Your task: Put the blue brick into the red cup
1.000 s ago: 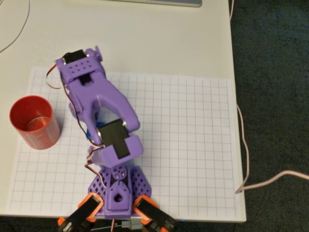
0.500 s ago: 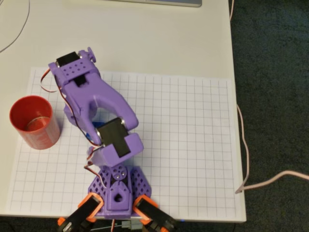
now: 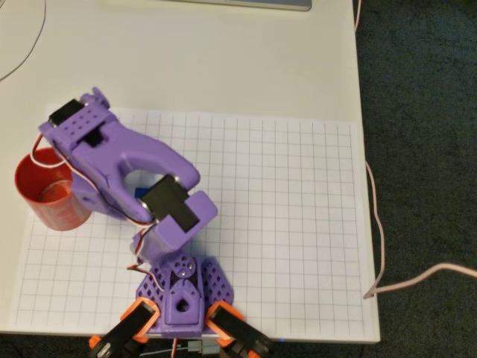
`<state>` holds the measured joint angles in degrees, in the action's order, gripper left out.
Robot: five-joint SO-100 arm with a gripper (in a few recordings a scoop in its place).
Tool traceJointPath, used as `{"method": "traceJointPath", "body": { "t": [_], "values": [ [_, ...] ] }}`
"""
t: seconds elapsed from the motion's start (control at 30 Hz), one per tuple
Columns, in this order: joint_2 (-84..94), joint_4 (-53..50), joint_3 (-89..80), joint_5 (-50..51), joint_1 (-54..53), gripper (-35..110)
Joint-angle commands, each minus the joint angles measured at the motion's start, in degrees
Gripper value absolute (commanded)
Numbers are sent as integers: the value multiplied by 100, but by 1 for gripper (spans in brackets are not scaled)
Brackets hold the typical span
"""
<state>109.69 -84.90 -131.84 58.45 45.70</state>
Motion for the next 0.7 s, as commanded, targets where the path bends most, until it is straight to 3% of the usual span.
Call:
{"method": "traceJointPath", "body": {
  "t": [0.0,0.27,0.67],
  "values": [
    [158,70,-141,-18,-70,45],
    [642,378,-694,-562,-835,40],
    [281,1204,-932,404,70,40]
  ]
}}
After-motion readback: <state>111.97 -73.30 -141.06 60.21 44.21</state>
